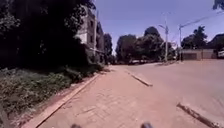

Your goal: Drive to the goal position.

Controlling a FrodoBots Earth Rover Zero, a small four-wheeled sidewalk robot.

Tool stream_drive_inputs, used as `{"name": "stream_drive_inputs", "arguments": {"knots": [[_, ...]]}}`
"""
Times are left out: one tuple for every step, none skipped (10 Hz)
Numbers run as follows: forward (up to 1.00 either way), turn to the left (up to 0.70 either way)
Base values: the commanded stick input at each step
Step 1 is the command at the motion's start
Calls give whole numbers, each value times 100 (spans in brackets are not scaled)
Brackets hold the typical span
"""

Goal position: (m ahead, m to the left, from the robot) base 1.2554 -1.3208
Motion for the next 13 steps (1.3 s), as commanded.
{"name": "stream_drive_inputs", "arguments": {"knots": [[70, 0], [70, 0], [70, 0], [70, 0], [70, 0], [70, 0], [70, 0], [70, 0], [70, 0], [70, 0], [70, 0], [70, 0], [70, 0]]}}
